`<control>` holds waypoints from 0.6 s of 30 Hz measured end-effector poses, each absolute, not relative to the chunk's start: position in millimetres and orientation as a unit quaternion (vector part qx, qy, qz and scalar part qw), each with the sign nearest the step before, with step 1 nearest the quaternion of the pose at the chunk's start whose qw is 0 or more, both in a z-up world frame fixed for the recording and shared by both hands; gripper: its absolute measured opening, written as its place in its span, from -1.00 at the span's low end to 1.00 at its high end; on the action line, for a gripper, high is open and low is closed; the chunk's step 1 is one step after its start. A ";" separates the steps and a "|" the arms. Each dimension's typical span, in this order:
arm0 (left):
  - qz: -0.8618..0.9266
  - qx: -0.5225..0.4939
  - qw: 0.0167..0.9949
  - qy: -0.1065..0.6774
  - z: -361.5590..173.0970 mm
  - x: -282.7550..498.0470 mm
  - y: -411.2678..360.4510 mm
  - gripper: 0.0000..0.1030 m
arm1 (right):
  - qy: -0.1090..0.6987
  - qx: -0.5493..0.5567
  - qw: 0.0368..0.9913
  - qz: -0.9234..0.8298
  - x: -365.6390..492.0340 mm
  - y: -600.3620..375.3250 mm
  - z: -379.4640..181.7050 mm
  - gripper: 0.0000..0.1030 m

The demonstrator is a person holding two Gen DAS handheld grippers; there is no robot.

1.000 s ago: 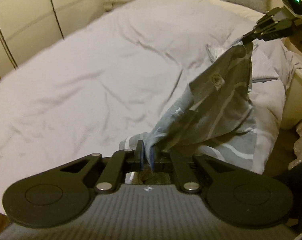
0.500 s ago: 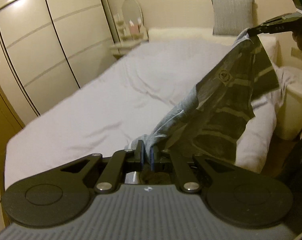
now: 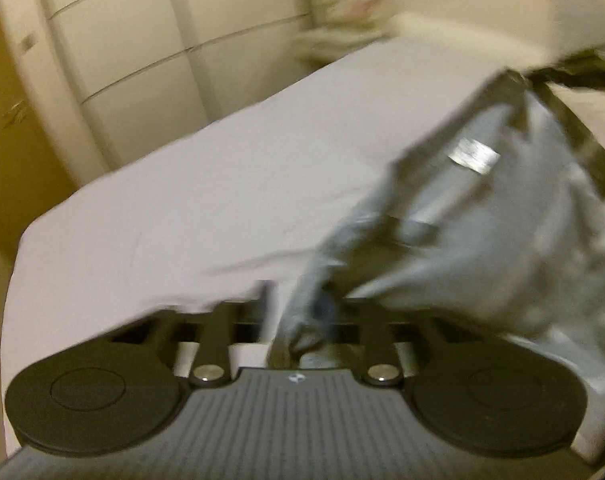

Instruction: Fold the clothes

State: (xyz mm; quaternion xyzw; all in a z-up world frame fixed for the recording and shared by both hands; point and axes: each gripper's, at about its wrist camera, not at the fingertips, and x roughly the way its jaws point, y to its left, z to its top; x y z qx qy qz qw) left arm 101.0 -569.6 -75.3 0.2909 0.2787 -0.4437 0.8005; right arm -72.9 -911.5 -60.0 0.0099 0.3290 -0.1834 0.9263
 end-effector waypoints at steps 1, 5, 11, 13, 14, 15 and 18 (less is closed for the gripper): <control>-0.411 0.288 0.810 0.303 -101.4 121.7 -583.5 -0.16 | 0.349 0.022 0.918 -0.189 -54.6 -927.0 -87.6 0.03; -0.358 0.239 0.814 0.389 -168.3 154.1 -589.3 -0.26 | 0.383 0.091 0.899 -0.194 -37.5 -956.5 -164.4 -0.06; -0.336 0.204 0.769 0.503 -241.4 114.9 -531.6 -0.20 | 0.461 0.187 0.845 -0.196 -114.9 -926.0 -246.9 0.01; -0.336 0.180 0.754 0.536 -259.3 106.8 -528.6 -0.13 | 0.477 0.228 0.825 -0.199 -144.1 -907.9 -262.1 0.04; -0.338 0.168 0.746 0.549 -266.9 104.8 -530.5 -0.09 | 0.483 0.242 0.819 -0.192 -156.3 -890.1 -263.7 0.05; -0.339 0.156 0.739 0.561 -273.5 103.5 -531.5 -0.02 | 0.489 0.255 0.813 -0.185 -168.0 -871.1 -264.6 0.05; -0.343 0.122 0.727 0.582 -287.6 105.3 -530.7 0.04 | 0.508 0.274 0.803 -0.149 -190.6 -817.6 -266.3 0.16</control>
